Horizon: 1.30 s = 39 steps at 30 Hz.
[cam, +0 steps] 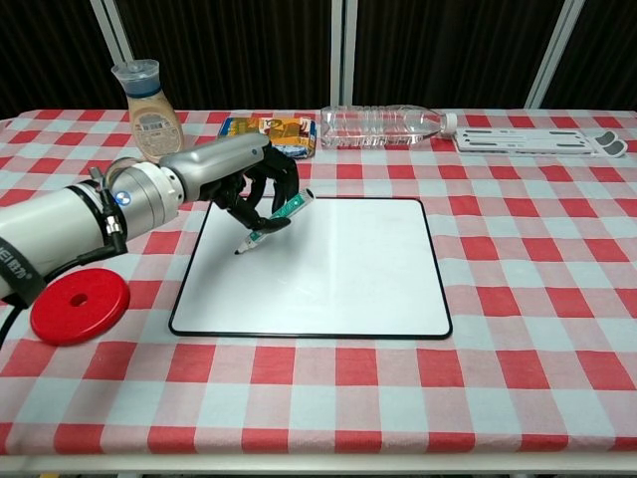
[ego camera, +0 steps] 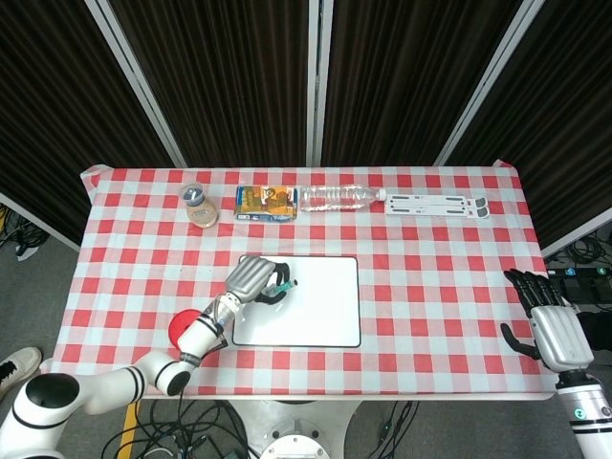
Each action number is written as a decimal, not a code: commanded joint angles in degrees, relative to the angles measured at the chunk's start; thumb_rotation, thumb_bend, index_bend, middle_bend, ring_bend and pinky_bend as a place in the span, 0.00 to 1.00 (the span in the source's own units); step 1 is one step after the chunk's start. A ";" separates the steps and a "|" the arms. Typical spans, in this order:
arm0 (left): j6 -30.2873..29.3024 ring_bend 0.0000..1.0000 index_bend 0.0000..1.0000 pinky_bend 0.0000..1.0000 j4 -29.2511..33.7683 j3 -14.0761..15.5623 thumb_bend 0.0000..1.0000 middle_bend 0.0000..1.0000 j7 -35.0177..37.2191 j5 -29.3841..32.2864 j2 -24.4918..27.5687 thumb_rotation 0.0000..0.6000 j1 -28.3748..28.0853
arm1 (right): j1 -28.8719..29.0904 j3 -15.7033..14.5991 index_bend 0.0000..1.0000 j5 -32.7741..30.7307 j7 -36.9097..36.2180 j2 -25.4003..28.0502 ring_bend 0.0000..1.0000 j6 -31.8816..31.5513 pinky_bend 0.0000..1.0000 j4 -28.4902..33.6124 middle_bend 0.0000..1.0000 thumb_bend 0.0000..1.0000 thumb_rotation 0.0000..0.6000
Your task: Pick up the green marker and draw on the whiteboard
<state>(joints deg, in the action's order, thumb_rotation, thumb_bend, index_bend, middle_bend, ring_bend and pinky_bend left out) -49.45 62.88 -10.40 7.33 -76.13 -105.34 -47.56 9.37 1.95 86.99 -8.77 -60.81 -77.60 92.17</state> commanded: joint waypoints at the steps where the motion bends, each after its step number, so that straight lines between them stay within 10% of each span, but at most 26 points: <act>1: 0.60 0.66 0.58 0.90 0.85 0.60 0.39 0.58 -0.28 0.47 0.99 1.00 0.52 | 0.02 -0.04 0.00 0.11 0.01 -0.04 0.00 0.01 0.00 -0.02 0.07 0.30 1.00; 39: 1.59 0.66 0.58 0.90 1.28 -3.27 0.39 0.58 -6.32 4.57 -3.51 1.00 -2.85 | -1.74 -0.25 0.00 -0.10 -2.02 1.14 0.00 -2.01 0.00 -1.06 0.07 0.30 1.00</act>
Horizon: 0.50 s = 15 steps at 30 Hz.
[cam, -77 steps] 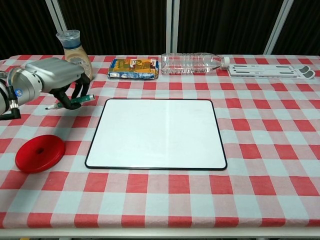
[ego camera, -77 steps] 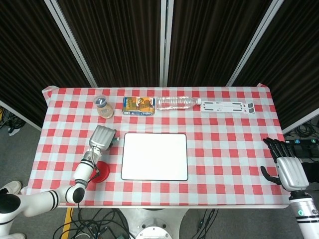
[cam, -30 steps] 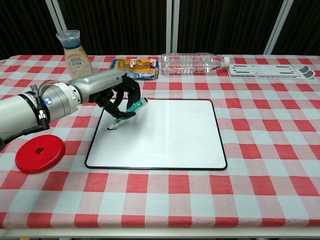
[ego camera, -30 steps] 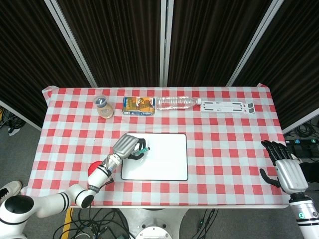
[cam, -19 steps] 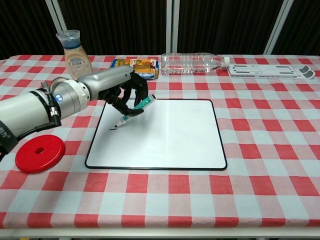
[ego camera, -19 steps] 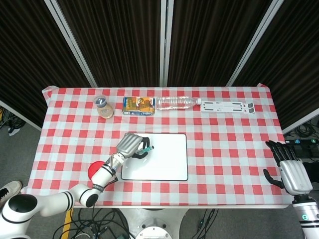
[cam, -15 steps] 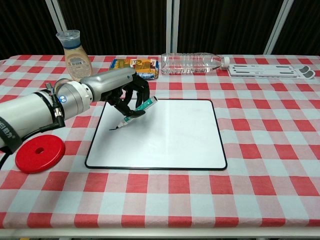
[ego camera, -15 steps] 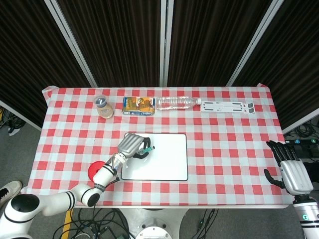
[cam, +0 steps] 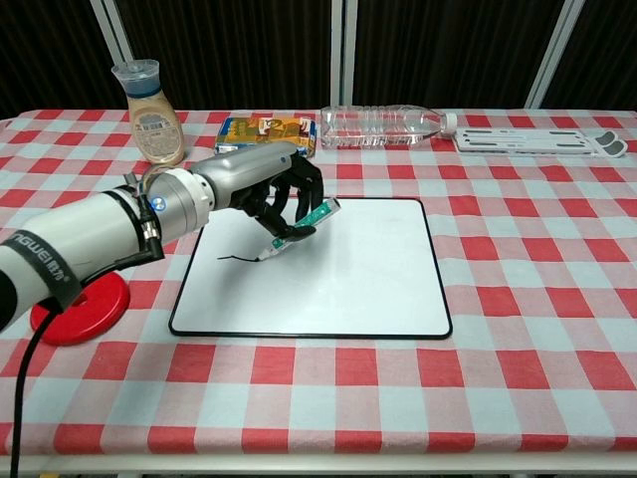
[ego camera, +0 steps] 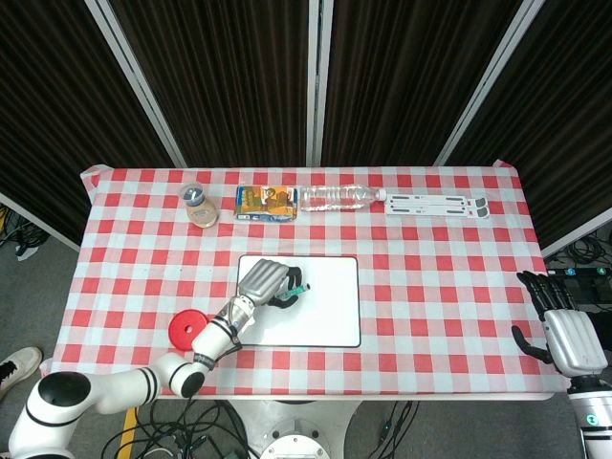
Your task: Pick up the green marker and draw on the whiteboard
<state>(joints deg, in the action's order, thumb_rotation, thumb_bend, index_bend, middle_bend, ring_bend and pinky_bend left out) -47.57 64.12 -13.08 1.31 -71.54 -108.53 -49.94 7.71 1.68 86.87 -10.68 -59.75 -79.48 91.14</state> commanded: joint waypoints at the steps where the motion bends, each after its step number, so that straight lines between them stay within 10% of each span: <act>1: -0.70 0.66 0.58 0.90 0.21 -0.95 0.39 0.58 -0.50 -0.07 -0.33 1.00 -0.63 | -0.15 0.04 0.00 0.08 -0.22 0.12 0.00 -0.29 0.00 -0.06 0.07 0.30 1.00; 15: -2.26 0.66 0.58 0.90 5.03 0.53 0.39 0.58 -4.90 2.62 3.50 1.00 2.03 | -0.11 -0.29 0.00 1.10 -2.22 -0.62 0.00 -0.24 0.00 -1.80 0.07 0.30 1.00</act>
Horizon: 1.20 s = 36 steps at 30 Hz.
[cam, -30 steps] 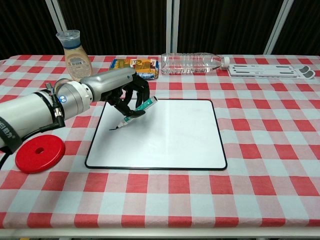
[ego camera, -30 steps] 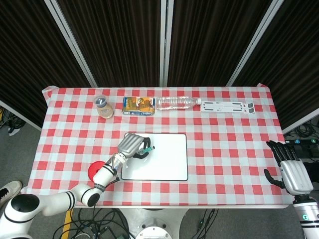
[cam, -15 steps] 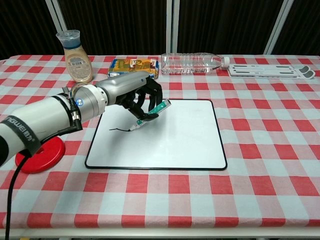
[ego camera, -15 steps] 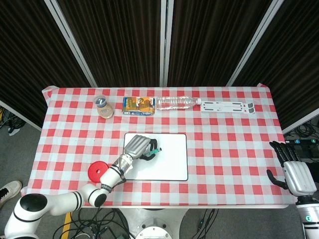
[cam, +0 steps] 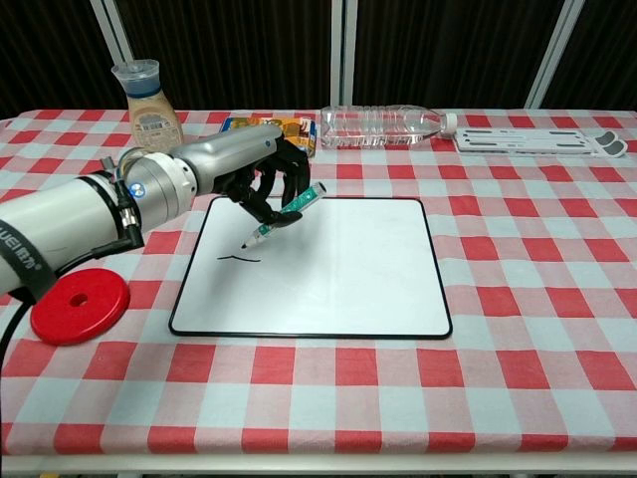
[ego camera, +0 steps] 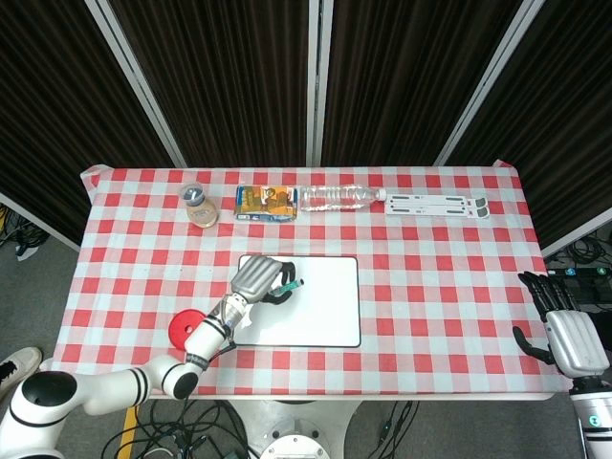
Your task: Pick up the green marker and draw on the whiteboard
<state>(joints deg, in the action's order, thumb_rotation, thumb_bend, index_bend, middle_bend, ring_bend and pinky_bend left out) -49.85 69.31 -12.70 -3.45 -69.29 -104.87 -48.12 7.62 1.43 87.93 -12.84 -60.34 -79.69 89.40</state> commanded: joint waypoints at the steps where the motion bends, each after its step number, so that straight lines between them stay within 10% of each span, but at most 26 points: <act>1: 0.08 0.66 0.58 0.90 -0.31 0.22 0.39 0.58 -0.14 0.52 -0.29 1.00 0.27 | -0.04 -0.04 0.00 0.06 -0.09 -0.01 0.00 -0.05 0.00 -0.10 0.07 0.30 1.00; 20: 1.48 0.66 0.58 0.90 -2.22 0.45 0.39 0.58 0.18 1.99 -1.69 1.00 0.42 | 0.22 0.16 0.00 -0.32 0.52 0.05 0.00 0.57 0.00 0.26 0.07 0.30 1.00; 36: -5.31 0.64 0.57 0.90 14.58 -0.63 0.39 0.57 -5.10 4.48 5.59 1.00 4.91 | 1.16 0.07 0.00 1.43 -2.35 -0.13 0.00 0.64 0.00 -1.97 0.07 0.30 1.00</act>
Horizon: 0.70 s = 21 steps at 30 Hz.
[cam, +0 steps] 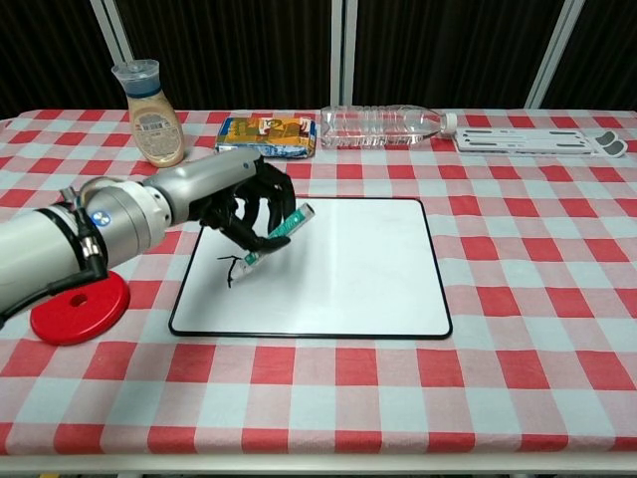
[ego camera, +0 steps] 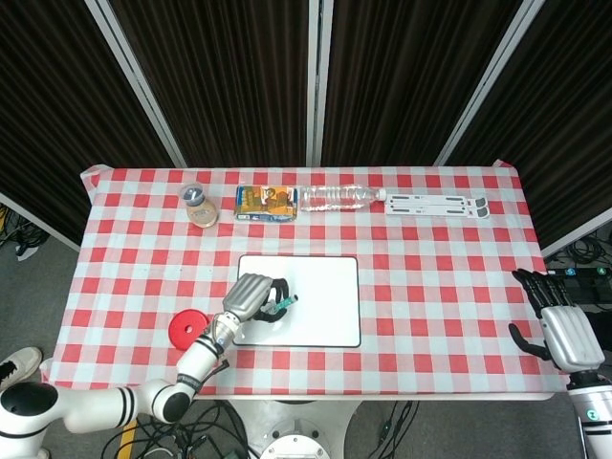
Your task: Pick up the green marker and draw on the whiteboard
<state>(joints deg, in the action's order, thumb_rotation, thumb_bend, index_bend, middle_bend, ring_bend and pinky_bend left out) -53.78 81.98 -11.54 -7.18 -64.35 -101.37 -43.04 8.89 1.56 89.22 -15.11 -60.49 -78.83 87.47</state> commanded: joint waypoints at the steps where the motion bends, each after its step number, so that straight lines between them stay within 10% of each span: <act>1: -1.49 0.64 0.57 0.90 2.26 -2.43 0.39 0.57 -1.82 -0.43 2.92 1.00 -0.44 | -0.20 -0.08 0.00 0.18 -0.10 0.04 0.00 -0.43 0.00 -0.02 0.07 0.30 1.00; 21: 1.65 0.59 0.49 0.86 -10.53 4.23 0.39 0.48 -36.98 13.68 8.03 1.00 -4.69 | -0.93 -0.35 0.00 0.07 0.26 -0.41 0.00 -1.44 0.00 0.08 0.07 0.30 1.00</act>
<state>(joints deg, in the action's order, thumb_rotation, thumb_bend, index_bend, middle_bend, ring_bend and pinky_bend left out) -52.44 72.00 -8.09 -42.38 -52.34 -92.98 -47.21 7.96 1.21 89.29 -14.85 -60.90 -80.27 87.55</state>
